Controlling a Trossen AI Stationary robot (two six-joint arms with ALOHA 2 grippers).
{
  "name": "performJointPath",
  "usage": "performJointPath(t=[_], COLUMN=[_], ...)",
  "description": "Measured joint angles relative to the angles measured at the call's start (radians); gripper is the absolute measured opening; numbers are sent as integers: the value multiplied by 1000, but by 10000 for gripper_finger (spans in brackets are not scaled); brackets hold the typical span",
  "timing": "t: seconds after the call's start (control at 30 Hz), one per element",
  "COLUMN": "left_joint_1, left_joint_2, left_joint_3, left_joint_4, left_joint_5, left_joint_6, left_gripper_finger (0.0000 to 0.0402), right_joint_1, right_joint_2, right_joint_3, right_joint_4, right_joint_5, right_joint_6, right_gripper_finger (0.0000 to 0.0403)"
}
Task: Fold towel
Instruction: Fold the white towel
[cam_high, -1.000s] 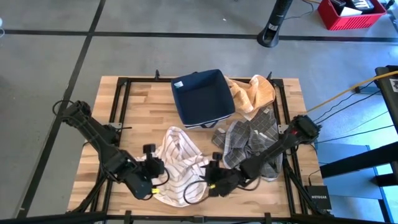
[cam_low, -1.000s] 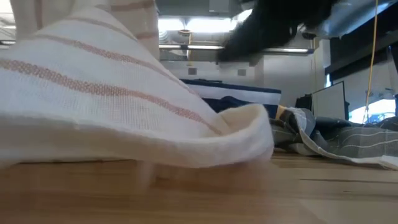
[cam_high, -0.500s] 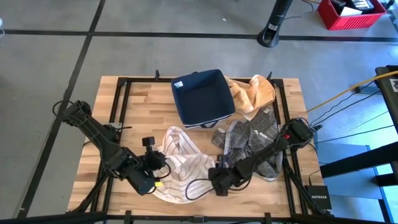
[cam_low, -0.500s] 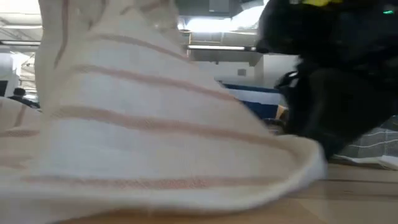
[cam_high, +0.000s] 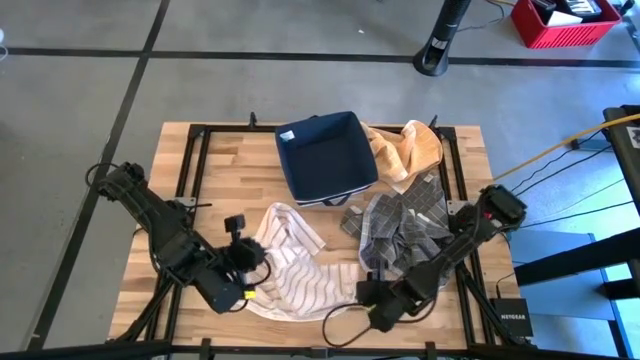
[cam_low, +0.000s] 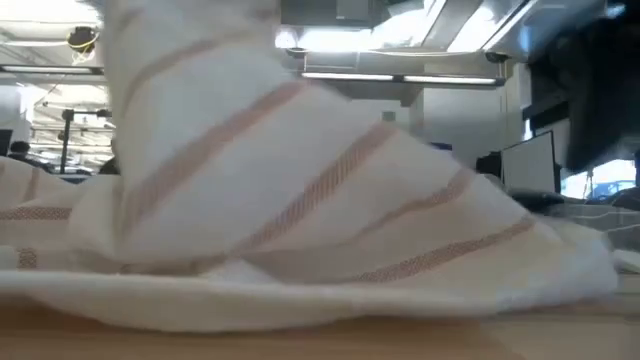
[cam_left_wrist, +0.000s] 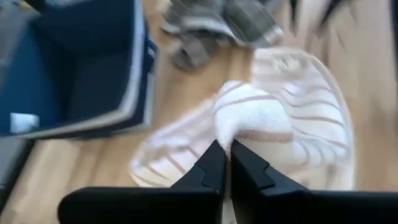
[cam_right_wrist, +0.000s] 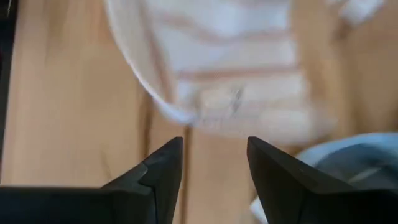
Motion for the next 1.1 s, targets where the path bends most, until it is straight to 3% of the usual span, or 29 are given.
performJointPath(t=[0.1,0.2,0.37,0.6,0.83,1.0,1.1], left_joint_1=[-54,-122,-229,-282,-203,-93,-55], left_joint_2=[2,2,2,3,-17,-40,-40], left_joint_3=[-71,-164,-337,-510,-526,-526,-526], left_joint_4=[11,26,145,390,213,-80,-117], left_joint_5=[54,97,154,189,293,200,161], left_joint_6=[-65,-158,-293,-355,-406,-539,-576], left_gripper_finger=[2,5,3,19,115,177,190], right_joint_1=[28,40,12,-95,-157,-159,-157], right_joint_2=[-8,4,21,20,20,20,20], right_joint_3=[1,-11,-61,-101,-107,-107,-107], right_joint_4=[25,96,198,195,195,206,211], right_joint_5=[179,264,273,186,137,187,187], right_joint_6=[34,54,47,33,16,0,-1], right_gripper_finger=[181,181,181,181,182,182,182])
